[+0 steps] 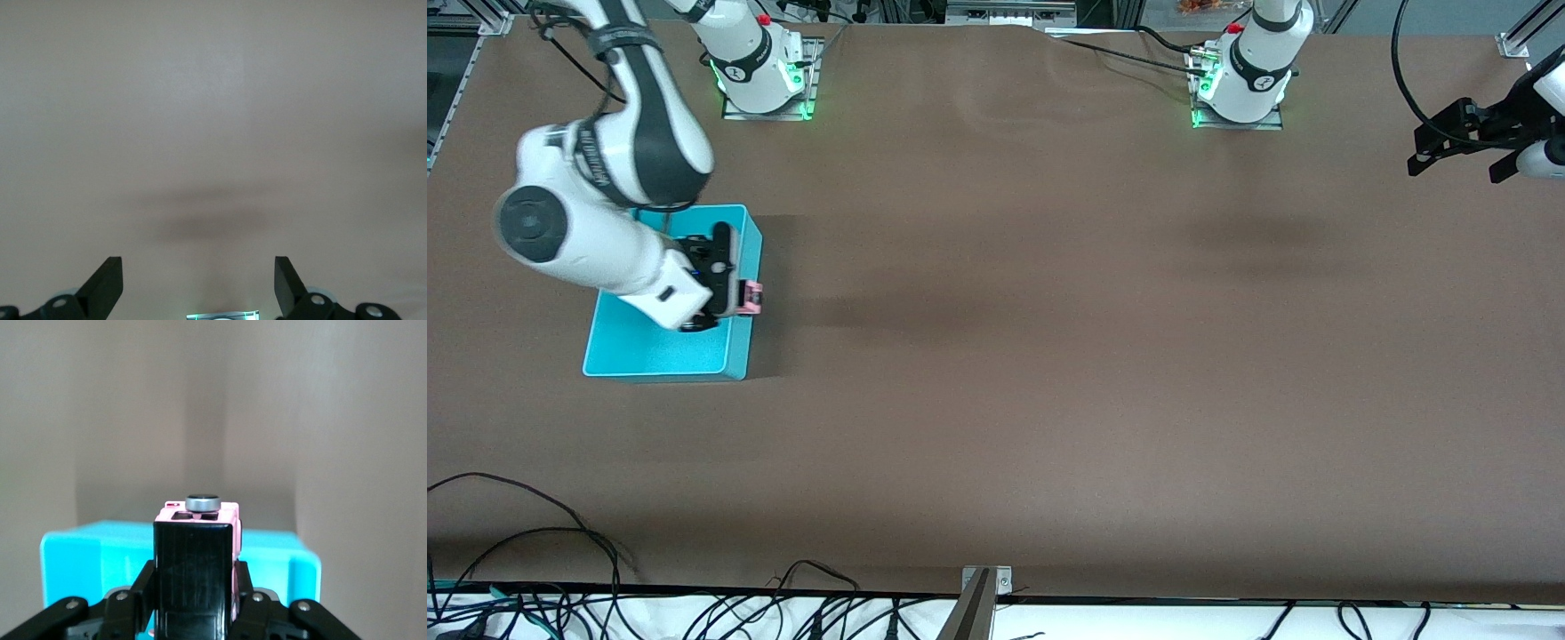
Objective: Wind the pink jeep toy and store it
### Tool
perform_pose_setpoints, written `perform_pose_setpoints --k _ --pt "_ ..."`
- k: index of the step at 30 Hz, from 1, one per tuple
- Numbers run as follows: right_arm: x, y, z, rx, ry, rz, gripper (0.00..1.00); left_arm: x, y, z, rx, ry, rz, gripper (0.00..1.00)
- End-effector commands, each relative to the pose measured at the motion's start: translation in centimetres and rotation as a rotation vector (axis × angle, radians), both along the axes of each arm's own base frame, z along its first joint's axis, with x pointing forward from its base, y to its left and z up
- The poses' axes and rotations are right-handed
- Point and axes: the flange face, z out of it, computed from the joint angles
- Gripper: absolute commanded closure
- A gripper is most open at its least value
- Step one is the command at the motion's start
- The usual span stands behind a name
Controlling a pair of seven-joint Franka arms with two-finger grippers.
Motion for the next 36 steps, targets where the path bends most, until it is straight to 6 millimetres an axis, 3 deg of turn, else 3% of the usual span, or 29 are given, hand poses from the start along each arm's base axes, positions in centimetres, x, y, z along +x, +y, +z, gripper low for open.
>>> perform_pose_setpoints --k 1,5,9,12,16,26,36 --pt "-1.0 -4.0 1.1 0.004 0.039 0.033 1.0 -0.8 -0.2 -0.1 -0.02 -0.008 0.017 0.0" --pt "-2.2 -7.3 -1.0 0.014 0.081 0.03 1.0 -0.9 -0.1 -0.2 -0.014 -0.005 0.02 0.0" --pt "-3.9 -10.5 -4.2 0.064 0.113 0.014 1.0 -1.0 -0.9 -0.1 -0.015 -0.008 0.008 0.0" --pt "-5.5 -11.8 -7.2 0.09 0.129 0.008 1.0 -1.0 -1.4 -0.2 -0.01 -0.005 -0.001 0.0" --pt "-7.3 -12.3 -10.1 0.101 0.13 -0.01 1.0 -0.8 -1.0 -0.1 -0.009 -0.008 -0.001 0.0" --pt "-9.8 -13.6 -14.0 0.097 0.109 0.005 1.0 -0.7 -0.7 0.0 -0.012 -0.008 0.002 0.0" --pt "-10.2 -15.1 -16.6 0.096 0.118 0.017 0.97 -0.1 -0.5 -0.3 -0.011 0.007 0.004 0.0"
